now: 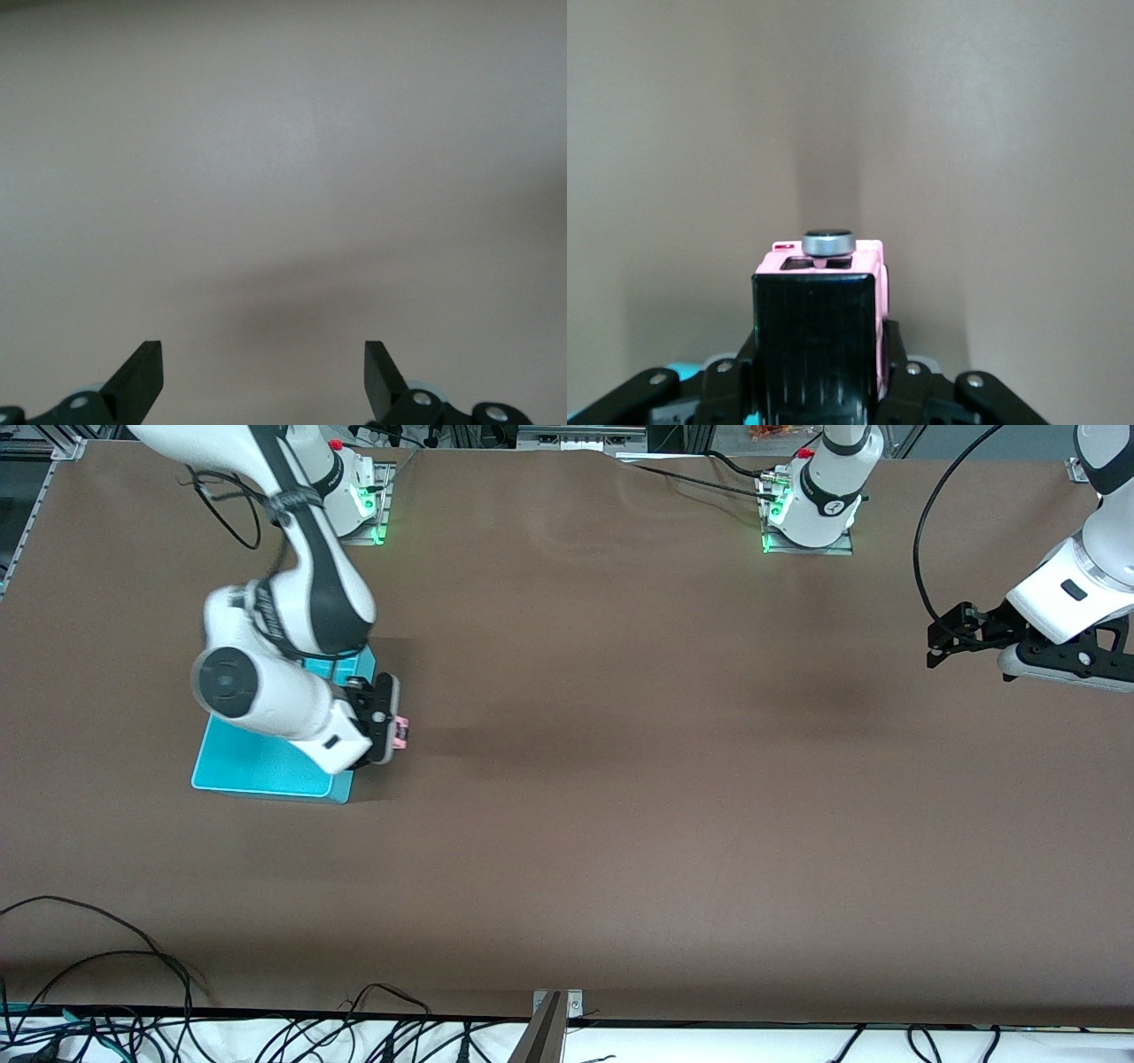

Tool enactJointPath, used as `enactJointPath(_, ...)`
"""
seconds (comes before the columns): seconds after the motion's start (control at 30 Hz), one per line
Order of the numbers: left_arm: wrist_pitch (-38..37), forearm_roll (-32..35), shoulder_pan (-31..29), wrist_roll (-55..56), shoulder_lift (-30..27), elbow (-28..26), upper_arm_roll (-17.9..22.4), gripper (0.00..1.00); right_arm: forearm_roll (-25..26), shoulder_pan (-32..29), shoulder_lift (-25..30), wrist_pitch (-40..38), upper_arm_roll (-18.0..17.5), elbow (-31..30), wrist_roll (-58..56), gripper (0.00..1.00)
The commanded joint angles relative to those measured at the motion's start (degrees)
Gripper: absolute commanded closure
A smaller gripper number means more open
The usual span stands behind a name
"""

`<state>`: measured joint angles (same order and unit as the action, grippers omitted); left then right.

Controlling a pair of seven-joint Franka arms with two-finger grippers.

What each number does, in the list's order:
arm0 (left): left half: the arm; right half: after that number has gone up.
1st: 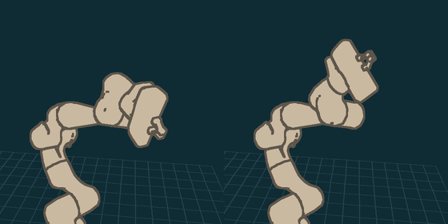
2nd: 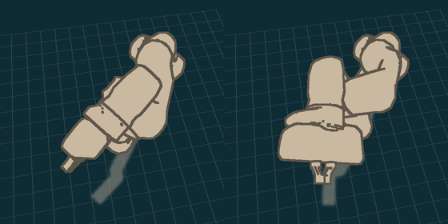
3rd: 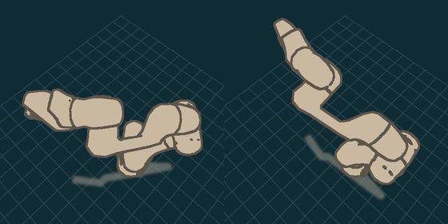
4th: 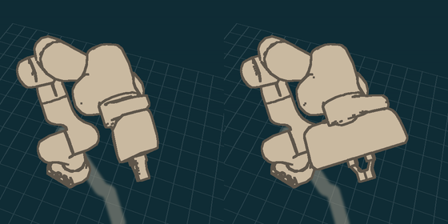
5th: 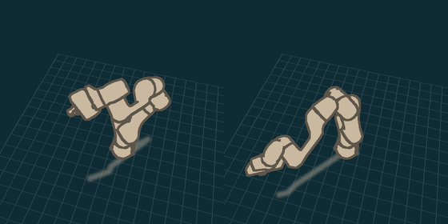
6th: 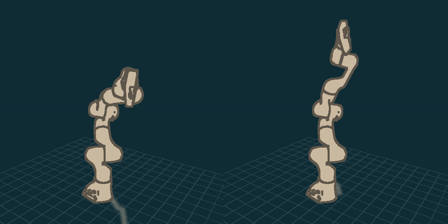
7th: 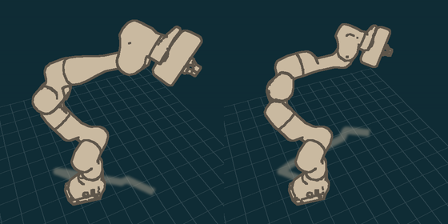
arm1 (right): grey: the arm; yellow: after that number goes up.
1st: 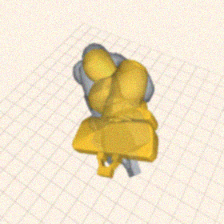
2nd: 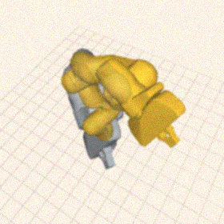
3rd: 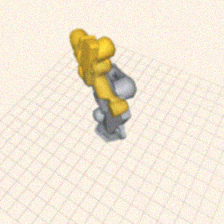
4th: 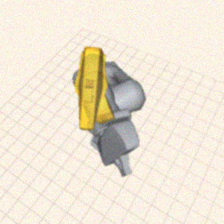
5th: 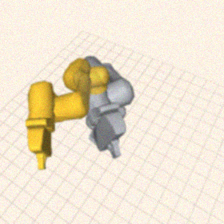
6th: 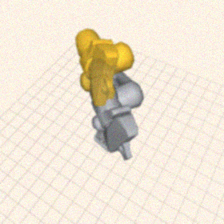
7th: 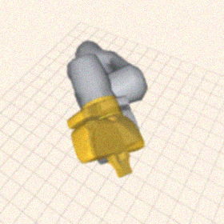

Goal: Wind and store pink jeep toy

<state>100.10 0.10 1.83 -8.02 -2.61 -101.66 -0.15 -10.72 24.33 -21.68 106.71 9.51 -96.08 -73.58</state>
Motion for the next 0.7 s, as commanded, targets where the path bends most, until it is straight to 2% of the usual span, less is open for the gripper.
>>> enactJointPath(0.0, -1.3, 1.0, 0.5, 0.8, -0.3, 0.9, 0.1, 0.00, -0.7, -0.1, 1.7, -8.7, 5.2, 3.5, -3.1, 0.79)
enactJointPath(0.17, -1.3, 1.0, 0.7, 0.9, -0.3, 0.9, 0.0, 0.00, -0.6, -0.1, 4.1, -12.7, 8.9, 1.4, -6.4, 0.79)
enactJointPath(0.3, -1.3, 1.0, 0.8, 0.8, -0.3, 0.9, 0.0, 0.00, -0.8, -0.2, 4.4, -11.8, 11.8, -3.0, -10.5, 0.79)
enactJointPath(0.33, -1.3, 1.0, 0.8, 0.9, -0.3, 1.1, 0.0, 0.00, -0.8, -0.2, 5.0, -8.6, 12.8, -6.9, -13.2, 0.79)
enactJointPath(0.53, -1.4, 1.0, 0.9, 0.9, -0.3, 1.3, 0.0, 0.00, -0.8, -0.2, 6.6, -2.0, 12.8, -14.6, -14.2, 0.79)
enactJointPath(0.67, -1.4, 1.0, 0.9, 0.8, -0.3, 1.2, 0.0, 0.00, -0.8, -0.2, 8.5, 8.0, 12.8, -24.0, -17.4, 0.79)
